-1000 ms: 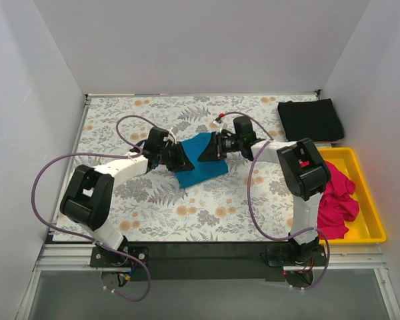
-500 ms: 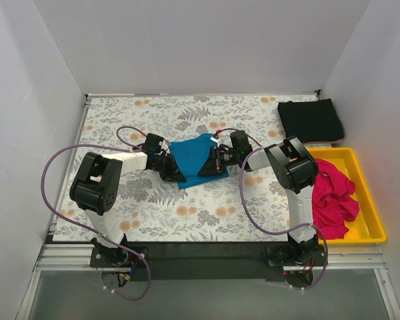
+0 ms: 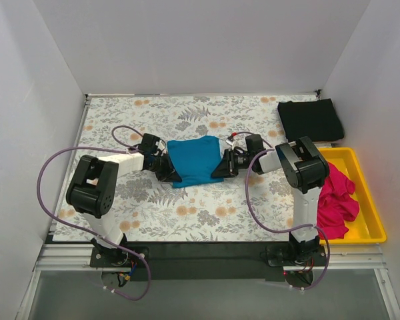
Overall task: Fold and stack the t-shirts
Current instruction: Fold the tshirt
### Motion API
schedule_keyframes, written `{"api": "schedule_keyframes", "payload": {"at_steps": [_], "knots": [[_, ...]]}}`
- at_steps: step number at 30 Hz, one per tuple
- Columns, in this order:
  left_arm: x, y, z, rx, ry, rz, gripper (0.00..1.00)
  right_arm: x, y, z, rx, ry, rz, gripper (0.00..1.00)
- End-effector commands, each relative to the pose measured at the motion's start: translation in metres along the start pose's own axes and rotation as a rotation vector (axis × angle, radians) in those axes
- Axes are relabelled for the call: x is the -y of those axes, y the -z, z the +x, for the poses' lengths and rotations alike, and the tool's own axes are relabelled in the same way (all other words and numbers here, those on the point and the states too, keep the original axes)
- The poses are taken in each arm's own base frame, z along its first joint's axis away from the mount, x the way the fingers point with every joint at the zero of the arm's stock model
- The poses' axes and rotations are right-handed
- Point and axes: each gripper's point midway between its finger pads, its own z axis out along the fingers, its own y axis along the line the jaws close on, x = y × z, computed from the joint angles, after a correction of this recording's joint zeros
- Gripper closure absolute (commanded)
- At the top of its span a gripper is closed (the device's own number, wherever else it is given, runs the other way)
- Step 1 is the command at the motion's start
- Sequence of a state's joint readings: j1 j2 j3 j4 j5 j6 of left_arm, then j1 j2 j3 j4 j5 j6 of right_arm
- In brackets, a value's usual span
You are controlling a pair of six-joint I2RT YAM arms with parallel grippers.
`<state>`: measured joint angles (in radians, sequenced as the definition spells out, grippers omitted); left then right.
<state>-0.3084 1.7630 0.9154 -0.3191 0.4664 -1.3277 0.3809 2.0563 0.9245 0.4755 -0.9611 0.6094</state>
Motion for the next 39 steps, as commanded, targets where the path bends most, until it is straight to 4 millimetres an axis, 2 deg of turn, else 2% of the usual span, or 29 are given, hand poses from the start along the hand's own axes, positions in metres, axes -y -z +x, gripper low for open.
{"api": "schedule_keyframes", "payload": {"at_steps": [1, 3, 5, 10, 12, 13, 15, 16, 17, 18, 19, 21, 22, 24, 25, 27, 28, 31, 33, 36, 38, 39], "knots": [[-0.04, 0.002, 0.008, 0.03, 0.031, -0.157, 0.99, 0.03, 0.002, 0.02, -0.016, -0.023, 0.039, 0.69], [-0.031, 0.012, 0.003, 0.064, 0.019, -0.136, 0.98, 0.03, 0.006, 0.023, -0.018, -0.033, 0.036, 0.7], [-0.02, 0.023, -0.005, 0.107, 0.005, -0.108, 0.94, 0.013, 0.011, 0.013, 0.007, 0.008, 0.024, 0.69], [0.033, 0.064, -0.039, 0.272, -0.05, 0.035, 0.83, -0.038, 0.021, -0.03, 0.088, 0.111, -0.025, 0.69], [0.046, 0.074, -0.053, 0.326, -0.058, 0.076, 0.81, -0.05, 0.022, -0.043, 0.103, 0.119, -0.042, 0.69], [0.051, 0.076, -0.06, 0.345, -0.061, 0.088, 0.81, -0.058, 0.021, -0.057, 0.12, 0.144, -0.053, 0.68], [0.057, 0.076, -0.073, 0.374, -0.061, 0.109, 0.81, -0.061, 0.018, -0.073, 0.142, 0.15, -0.052, 0.68], [0.051, 0.064, -0.076, 0.356, -0.046, 0.096, 0.82, -0.062, 0.015, -0.088, 0.157, 0.159, -0.053, 0.68], [0.054, 0.063, -0.086, 0.368, -0.042, 0.103, 0.82, -0.063, 0.013, -0.097, 0.169, 0.166, -0.053, 0.67], [0.054, 0.059, -0.093, 0.376, -0.036, 0.114, 0.83, -0.06, 0.01, -0.106, 0.187, 0.149, -0.042, 0.67], [0.046, 0.047, -0.1, 0.359, -0.015, 0.105, 0.85, -0.058, 0.005, -0.123, 0.204, 0.157, -0.042, 0.67], [0.05, 0.042, -0.118, 0.389, -0.012, 0.125, 0.88, -0.051, -0.001, -0.139, 0.235, 0.143, -0.021, 0.66], [0.049, 0.039, -0.124, 0.402, -0.005, 0.125, 0.89, -0.037, -0.007, -0.143, 0.239, 0.108, -0.007, 0.66], [0.045, 0.028, -0.14, 0.426, 0.002, 0.111, 0.89, -0.029, -0.012, -0.162, 0.279, 0.099, 0.014, 0.66], [0.041, 0.024, -0.143, 0.427, 0.009, 0.101, 0.88, -0.012, -0.018, -0.162, 0.277, 0.056, 0.029, 0.66], [0.031, 0.011, -0.149, 0.419, 0.027, 0.074, 0.89, 0.001, -0.021, -0.174, 0.299, 0.033, 0.044, 0.66], [0.027, 0.006, -0.149, 0.411, 0.035, 0.065, 0.89, 0.018, -0.026, -0.171, 0.295, -0.001, 0.055, 0.66], [0.01, -0.005, -0.146, 0.394, 0.078, 0.038, 0.89, 0.044, -0.025, -0.171, 0.316, -0.054, 0.081, 0.66], [0.003, -0.008, -0.145, 0.389, 0.092, 0.028, 0.88, 0.054, -0.02, -0.167, 0.323, -0.065, 0.099, 0.66], [-0.002, -0.007, -0.142, 0.381, 0.101, 0.016, 0.83, 0.048, -0.009, -0.166, 0.325, -0.037, 0.091, 0.65], [0.008, 0.004, -0.144, 0.389, 0.067, 0.034, 0.77, 0.019, 0.006, -0.17, 0.336, 0.027, 0.069, 0.64], [0.013, 0.01, -0.145, 0.401, 0.052, 0.042, 0.76, 0.019, 0.007, -0.169, 0.333, 0.034, 0.066, 0.64]]}}
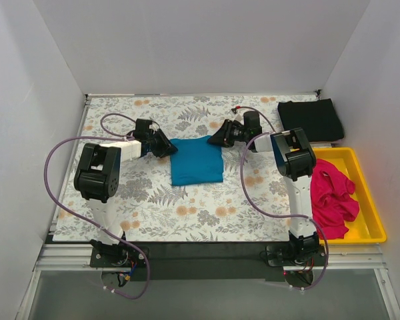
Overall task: Fold and stack the t-shirts
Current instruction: Fold the tshirt, then neatly place the folded tshirt to the corner
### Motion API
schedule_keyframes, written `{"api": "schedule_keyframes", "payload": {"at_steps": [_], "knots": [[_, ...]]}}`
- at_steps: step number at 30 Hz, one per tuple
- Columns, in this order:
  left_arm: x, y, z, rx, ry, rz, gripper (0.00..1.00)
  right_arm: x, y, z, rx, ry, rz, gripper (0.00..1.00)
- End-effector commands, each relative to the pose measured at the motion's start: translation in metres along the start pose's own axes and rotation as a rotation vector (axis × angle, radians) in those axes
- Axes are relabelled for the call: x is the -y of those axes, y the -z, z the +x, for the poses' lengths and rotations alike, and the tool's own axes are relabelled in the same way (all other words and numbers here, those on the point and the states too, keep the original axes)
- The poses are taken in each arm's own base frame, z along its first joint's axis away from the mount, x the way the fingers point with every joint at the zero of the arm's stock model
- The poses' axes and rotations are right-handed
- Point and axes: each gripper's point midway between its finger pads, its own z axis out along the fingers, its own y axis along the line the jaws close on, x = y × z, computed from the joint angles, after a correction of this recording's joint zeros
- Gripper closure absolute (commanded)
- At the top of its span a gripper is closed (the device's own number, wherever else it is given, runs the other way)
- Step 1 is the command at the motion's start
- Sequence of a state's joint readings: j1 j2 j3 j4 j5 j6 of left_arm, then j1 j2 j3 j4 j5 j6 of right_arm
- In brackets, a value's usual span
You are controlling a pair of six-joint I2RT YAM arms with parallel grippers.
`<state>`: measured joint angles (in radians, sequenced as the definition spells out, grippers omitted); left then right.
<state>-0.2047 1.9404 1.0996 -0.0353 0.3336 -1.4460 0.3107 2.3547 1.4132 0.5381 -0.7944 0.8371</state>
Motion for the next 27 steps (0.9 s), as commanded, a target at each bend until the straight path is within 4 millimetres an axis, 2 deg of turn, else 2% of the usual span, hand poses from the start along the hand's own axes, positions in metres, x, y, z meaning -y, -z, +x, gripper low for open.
{"api": "schedule_keyframes", "payload": {"at_steps": [1, 3, 4, 5, 6, 7, 8, 9, 10, 11, 13, 14, 15, 16, 18, 19, 20, 21, 23, 24, 27], "knots": [[0.015, 0.026, -0.019, 0.062, -0.055, 0.014, 0.71, -0.032, 0.03, -0.016, 0.054, 0.097, -0.008, 0.63], [0.025, 0.04, -0.019, 0.062, -0.075, 0.028, 0.7, -0.051, 0.039, -0.008, 0.032, 0.114, -0.044, 0.63], [0.029, 0.046, -0.018, 0.061, -0.089, 0.034, 0.69, -0.068, 0.048, -0.008, 0.04, 0.14, -0.061, 0.63], [0.044, 0.06, -0.017, 0.079, -0.116, 0.059, 0.69, -0.066, 0.053, 0.006, 0.023, 0.13, -0.054, 0.63], [0.045, 0.065, -0.01, 0.072, -0.131, 0.052, 0.69, -0.083, 0.062, 0.01, 0.027, 0.156, -0.07, 0.62], [0.055, 0.07, 0.001, 0.067, -0.196, 0.065, 0.69, -0.085, 0.068, 0.017, 0.024, 0.164, -0.067, 0.62], [0.057, 0.074, 0.006, 0.085, -0.234, 0.047, 0.65, -0.077, 0.075, 0.034, 0.008, 0.14, -0.046, 0.61], [0.062, 0.085, 0.015, 0.095, -0.281, 0.041, 0.62, -0.078, 0.08, 0.039, 0.01, 0.143, -0.04, 0.6], [0.072, 0.086, 0.034, 0.081, -0.37, 0.042, 0.61, -0.088, 0.089, 0.043, 0.016, 0.159, -0.043, 0.6], [0.072, 0.088, 0.039, 0.103, -0.422, 0.01, 0.59, -0.078, 0.096, 0.058, -0.003, 0.147, -0.017, 0.59], [0.079, 0.095, 0.057, 0.111, -0.518, -0.014, 0.56, -0.072, 0.11, 0.073, -0.02, 0.127, 0.07, 0.57], [0.086, 0.094, 0.073, 0.128, -0.616, -0.038, 0.54, -0.065, 0.115, 0.077, -0.028, 0.184, 0.111, 0.55], [0.089, 0.094, 0.082, 0.13, -0.662, -0.041, 0.54, -0.062, 0.123, 0.073, 0.005, 0.217, 0.184, 0.53], [0.099, 0.093, 0.1, 0.122, -0.728, -0.031, 0.54, -0.049, 0.133, 0.086, -0.036, 0.181, 0.271, 0.52], [0.106, 0.09, 0.108, 0.141, -0.819, -0.049, 0.52, -0.04, 0.152, 0.08, -0.003, 0.258, 0.407, 0.47], [0.116, 0.084, 0.123, 0.125, -0.869, -0.04, 0.52, -0.035, 0.161, 0.08, 0.003, 0.266, 0.459, 0.46], [0.12, 0.08, 0.129, 0.125, -0.902, -0.042, 0.51, -0.03, 0.171, 0.087, -0.015, 0.253, 0.519, 0.42], [0.121, 0.075, 0.133, 0.121, -0.962, -0.054, 0.51, -0.03, 0.184, 0.078, 0.024, 0.295, 0.583, 0.39], [0.125, 0.06, 0.151, 0.111, -1.043, -0.077, 0.5, -0.025, 0.199, 0.084, 0.024, 0.297, 0.656, 0.32], [0.127, 0.056, 0.156, 0.11, -1.088, -0.085, 0.5, -0.029, 0.208, 0.079, 0.059, 0.318, 0.685, 0.3], [0.13, 0.037, 0.167, 0.118, -1.171, -0.134, 0.5, -0.033, 0.221, 0.083, 0.081, 0.319, 0.704, 0.27]]}}
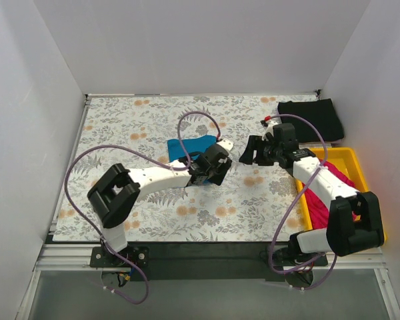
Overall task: Fold and stack the t-shirts
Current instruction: Neatly place the folded tshirt to the corner
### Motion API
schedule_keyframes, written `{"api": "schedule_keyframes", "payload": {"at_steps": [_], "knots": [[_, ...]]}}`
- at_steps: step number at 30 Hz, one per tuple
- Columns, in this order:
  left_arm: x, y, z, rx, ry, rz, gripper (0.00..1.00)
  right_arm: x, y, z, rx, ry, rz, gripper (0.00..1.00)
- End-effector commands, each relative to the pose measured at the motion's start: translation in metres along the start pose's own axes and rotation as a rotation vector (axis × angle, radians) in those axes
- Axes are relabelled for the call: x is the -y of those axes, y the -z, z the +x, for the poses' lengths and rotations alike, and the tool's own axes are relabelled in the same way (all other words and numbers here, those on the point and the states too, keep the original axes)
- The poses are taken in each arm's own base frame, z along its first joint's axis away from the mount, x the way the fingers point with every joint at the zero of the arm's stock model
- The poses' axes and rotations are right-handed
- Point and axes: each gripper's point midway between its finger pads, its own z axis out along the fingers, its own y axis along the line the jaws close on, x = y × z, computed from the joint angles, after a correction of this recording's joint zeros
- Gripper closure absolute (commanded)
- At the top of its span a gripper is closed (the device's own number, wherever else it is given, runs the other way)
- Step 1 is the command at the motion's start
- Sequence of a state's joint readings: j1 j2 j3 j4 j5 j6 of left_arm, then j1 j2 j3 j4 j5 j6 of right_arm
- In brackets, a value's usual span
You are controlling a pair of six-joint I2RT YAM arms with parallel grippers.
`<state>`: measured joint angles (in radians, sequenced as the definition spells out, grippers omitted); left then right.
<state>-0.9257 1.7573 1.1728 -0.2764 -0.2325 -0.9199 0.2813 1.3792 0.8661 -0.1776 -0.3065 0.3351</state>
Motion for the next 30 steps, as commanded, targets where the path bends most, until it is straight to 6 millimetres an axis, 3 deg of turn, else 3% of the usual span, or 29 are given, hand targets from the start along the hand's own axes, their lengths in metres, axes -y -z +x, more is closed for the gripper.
{"api": "schedule_keyframes", "payload": {"at_steps": [1, 5, 10, 17, 21, 22, 25, 30], "knots": [[-0.005, -0.008, -0.017, 0.042, -0.148, -0.115, 0.51, 0.029, 0.019, 0.017, -0.025, 0.024, 0.152, 0.26], [0.004, -0.022, -0.018, 0.036, -0.208, -0.134, 0.52, 0.037, 0.023, 0.029, -0.039, 0.001, 0.171, 0.16], [0.009, -0.036, -0.006, 0.007, -0.242, -0.137, 0.57, 0.041, 0.021, 0.039, -0.063, -0.01, 0.17, 0.13], [0.009, -0.052, 0.019, -0.054, -0.254, -0.144, 0.74, 0.033, 0.01, 0.04, -0.068, -0.034, 0.101, 0.14], [0.014, -0.052, 0.027, -0.066, -0.248, -0.118, 0.78, 0.031, 0.0, 0.044, -0.082, -0.07, 0.073, 0.1], [0.016, -0.051, 0.029, -0.068, -0.248, -0.105, 0.87, 0.031, -0.001, 0.046, -0.088, -0.078, 0.067, 0.09], [0.019, -0.047, 0.033, -0.068, -0.233, -0.083, 1.0, 0.024, -0.01, 0.045, -0.091, -0.11, 0.019, 0.08], [0.019, -0.032, 0.03, -0.024, -0.194, -0.056, 1.0, 0.011, -0.029, 0.042, -0.106, -0.209, -0.068, 0.08]]}}
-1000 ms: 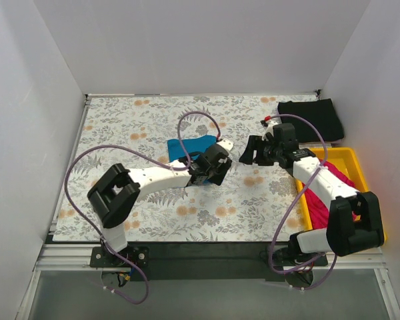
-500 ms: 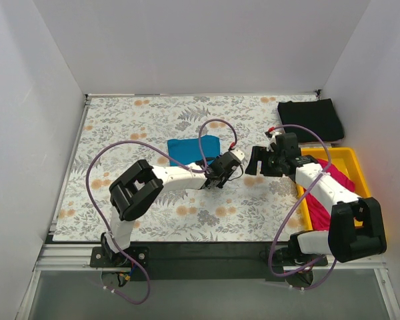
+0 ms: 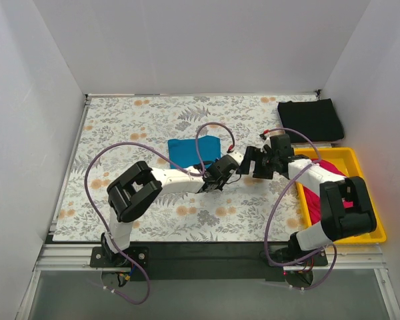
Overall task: Fold and stack the t-shirts
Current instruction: Neatly place the folded tshirt to the corner
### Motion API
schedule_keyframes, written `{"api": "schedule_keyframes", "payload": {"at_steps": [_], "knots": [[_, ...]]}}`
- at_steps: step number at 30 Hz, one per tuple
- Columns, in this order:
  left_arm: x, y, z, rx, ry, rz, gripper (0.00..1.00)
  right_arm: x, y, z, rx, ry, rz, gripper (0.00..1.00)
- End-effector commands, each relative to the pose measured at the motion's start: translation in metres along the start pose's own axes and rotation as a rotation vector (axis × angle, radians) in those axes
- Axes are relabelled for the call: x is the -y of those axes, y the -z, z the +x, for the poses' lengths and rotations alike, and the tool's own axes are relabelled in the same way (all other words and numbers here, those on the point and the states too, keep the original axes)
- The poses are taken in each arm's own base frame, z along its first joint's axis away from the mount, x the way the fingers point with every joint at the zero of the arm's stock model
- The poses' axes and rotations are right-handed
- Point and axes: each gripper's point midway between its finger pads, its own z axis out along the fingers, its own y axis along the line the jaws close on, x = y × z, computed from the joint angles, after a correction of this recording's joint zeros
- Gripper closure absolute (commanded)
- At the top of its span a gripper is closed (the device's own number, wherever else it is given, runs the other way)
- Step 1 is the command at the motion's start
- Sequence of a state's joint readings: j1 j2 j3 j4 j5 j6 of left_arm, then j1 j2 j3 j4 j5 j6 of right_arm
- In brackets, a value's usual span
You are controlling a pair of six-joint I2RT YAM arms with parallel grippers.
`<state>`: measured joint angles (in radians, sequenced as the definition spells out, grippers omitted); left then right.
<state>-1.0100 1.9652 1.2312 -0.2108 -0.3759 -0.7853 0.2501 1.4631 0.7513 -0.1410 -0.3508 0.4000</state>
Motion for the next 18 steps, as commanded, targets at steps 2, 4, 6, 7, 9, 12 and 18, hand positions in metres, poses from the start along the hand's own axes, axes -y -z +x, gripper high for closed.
{"api": "schedule_keyframes", "payload": {"at_steps": [2, 4, 6, 7, 9, 12, 18], "knots": [[0.003, 0.023, -0.005, 0.039, 0.045, 0.046, 1.0, -0.025, -0.017, -0.019, 0.03, -0.093, -0.133, 0.08], [0.0, 0.031, -0.009, 0.06, 0.057, 0.049, 1.0, -0.031, -0.024, -0.022, 0.036, -0.111, -0.164, 0.08], [-0.002, 0.037, -0.015, 0.091, 0.074, 0.047, 1.0, -0.038, -0.034, -0.022, 0.019, -0.157, -0.21, 0.09], [-0.003, 0.038, -0.015, 0.093, 0.077, 0.046, 1.0, -0.04, -0.037, -0.023, 0.016, -0.171, -0.222, 0.09], [-0.006, 0.042, -0.018, 0.106, 0.086, 0.043, 1.0, -0.045, -0.047, -0.018, -0.017, -0.202, -0.243, 0.1], [-0.006, 0.048, -0.023, 0.127, 0.096, 0.049, 1.0, -0.051, -0.061, -0.015, -0.038, -0.237, -0.248, 0.11], [-0.008, 0.057, -0.033, 0.159, 0.113, 0.058, 1.0, -0.057, -0.084, -0.004, -0.083, -0.289, -0.235, 0.13]]}}
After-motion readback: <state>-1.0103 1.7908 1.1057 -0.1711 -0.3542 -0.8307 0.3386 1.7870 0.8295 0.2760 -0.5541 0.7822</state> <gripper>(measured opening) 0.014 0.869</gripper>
